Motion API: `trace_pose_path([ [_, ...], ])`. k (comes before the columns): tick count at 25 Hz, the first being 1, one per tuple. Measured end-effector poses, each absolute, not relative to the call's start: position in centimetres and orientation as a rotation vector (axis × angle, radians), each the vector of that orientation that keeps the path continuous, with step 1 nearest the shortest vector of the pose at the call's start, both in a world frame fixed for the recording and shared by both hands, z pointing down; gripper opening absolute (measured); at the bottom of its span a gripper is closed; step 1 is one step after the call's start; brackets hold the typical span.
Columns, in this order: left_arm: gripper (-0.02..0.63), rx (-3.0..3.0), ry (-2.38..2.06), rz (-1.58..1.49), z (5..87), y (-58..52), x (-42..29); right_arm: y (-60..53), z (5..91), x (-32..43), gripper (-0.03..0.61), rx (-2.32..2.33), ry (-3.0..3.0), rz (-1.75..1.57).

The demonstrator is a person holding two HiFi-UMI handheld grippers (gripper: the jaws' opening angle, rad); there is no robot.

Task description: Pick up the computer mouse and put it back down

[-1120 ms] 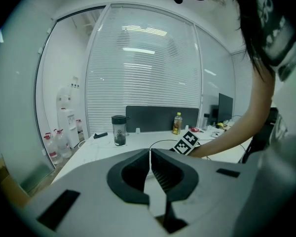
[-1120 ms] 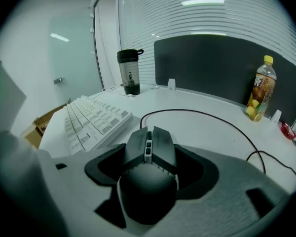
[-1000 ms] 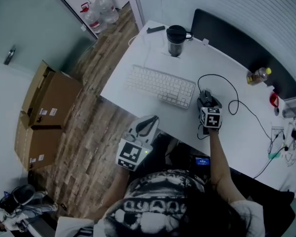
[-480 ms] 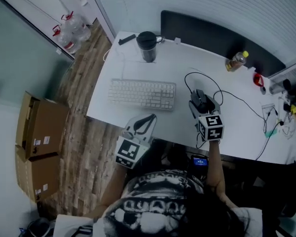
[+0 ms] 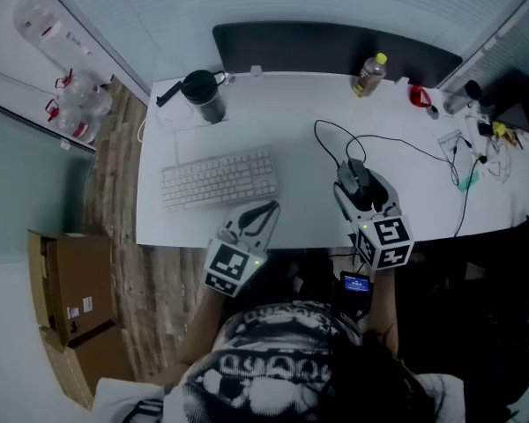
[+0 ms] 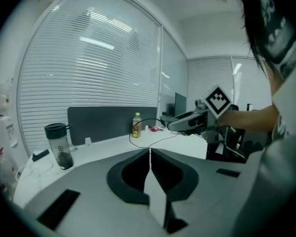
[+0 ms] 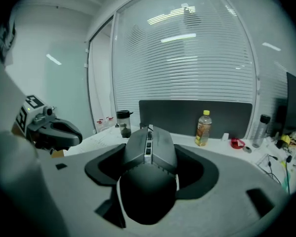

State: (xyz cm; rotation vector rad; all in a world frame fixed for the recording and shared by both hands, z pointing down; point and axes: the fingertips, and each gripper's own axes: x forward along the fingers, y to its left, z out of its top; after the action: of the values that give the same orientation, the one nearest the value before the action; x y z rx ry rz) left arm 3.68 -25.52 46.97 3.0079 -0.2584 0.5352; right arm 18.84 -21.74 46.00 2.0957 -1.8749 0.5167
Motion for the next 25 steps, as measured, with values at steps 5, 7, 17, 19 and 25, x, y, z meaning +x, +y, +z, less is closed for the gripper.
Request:
trace_pose_path([
  [5,0.009,3.033,-0.061,0.54,47.4,-23.7,6.8,-17.7,46.1,20.8,0.298,2.223,-1.757,0.551],
  [7,0.009,3.044,0.013,0.538,47.3,-22.7,8.2,-16.1,46.4,21.5,0.298,2.262,-1.71,0.571],
  [17,0.009,3.06,0.232,0.554,47.1,-18.0,14.3,-10.0,47.9,25.8,0.298,2.365,-1.574,0.637],
  [19,0.009,3.061,0.248,0.554,46.9,-16.9,15.7,-8.7,48.4,27.3,0.298,2.37,-1.553,0.653],
  [25,0.009,3.058,0.268,0.578,47.0,-14.1,19.5,-5.3,50.4,32.5,0.298,2.364,-1.493,0.676],
])
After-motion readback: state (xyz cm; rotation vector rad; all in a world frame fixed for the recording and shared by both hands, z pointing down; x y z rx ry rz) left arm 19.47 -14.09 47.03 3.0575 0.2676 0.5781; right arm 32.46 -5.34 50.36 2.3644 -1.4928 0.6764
